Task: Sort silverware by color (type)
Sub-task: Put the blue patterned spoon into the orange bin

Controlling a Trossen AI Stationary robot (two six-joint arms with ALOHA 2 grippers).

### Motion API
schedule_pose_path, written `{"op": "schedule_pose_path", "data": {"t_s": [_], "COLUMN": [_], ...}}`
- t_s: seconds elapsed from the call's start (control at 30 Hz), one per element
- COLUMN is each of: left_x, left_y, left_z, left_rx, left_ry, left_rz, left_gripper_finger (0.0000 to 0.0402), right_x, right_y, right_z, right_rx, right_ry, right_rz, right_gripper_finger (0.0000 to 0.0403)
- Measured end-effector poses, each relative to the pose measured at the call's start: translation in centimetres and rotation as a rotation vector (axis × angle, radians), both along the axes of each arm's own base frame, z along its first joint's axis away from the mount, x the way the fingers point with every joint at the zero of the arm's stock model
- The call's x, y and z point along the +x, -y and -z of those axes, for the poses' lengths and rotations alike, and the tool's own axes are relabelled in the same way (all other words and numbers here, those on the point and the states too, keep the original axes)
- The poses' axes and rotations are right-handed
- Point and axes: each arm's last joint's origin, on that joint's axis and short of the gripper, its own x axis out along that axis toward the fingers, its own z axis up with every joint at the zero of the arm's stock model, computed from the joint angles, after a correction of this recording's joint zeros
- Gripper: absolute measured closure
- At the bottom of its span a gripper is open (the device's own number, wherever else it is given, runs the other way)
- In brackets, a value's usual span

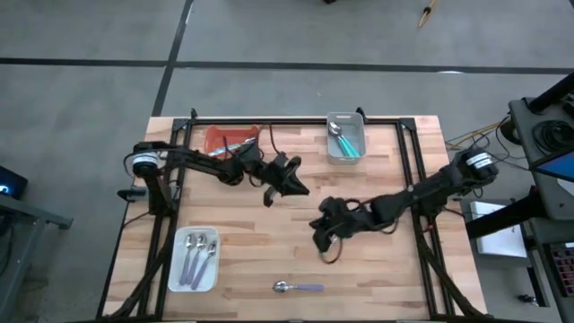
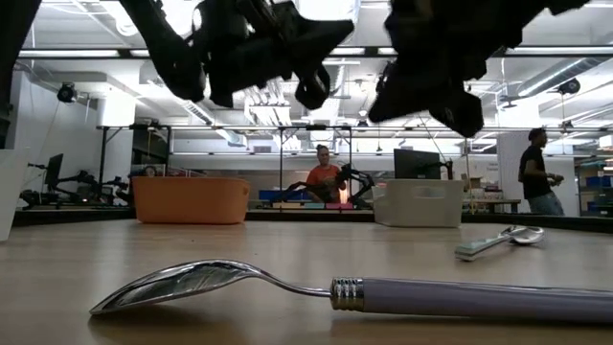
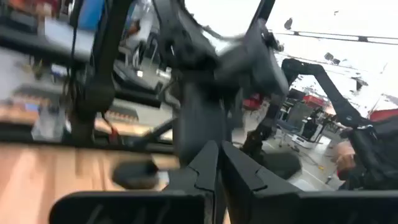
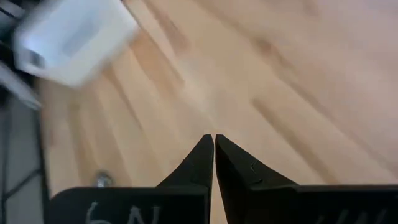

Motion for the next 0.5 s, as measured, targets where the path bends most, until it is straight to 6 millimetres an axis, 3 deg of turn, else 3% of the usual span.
{"op": "schedule_pose_path", "data": {"t_s": [0.23,0.5], "left_x": [-1.9,-4.9], "left_y": [-0.7,0.2], "left_z": [-3.2,-5.0], "left_rx": [0.058,0.075], "left_ry": [0.103,0.145], "left_rz": [-0.033,0.051], "left_gripper_finger": [0.0402,0.0401], "right_x": [3.2,5.9], "right_y": [-1.7,-3.5], "right_z": [1.9,3.6], "right_rx": [0.071,0.093], "right_ry": [-0.447,-0.740], "right_rz": [0.029,-0.055], "right_gripper_finger": [0.0394,0.0394]}}
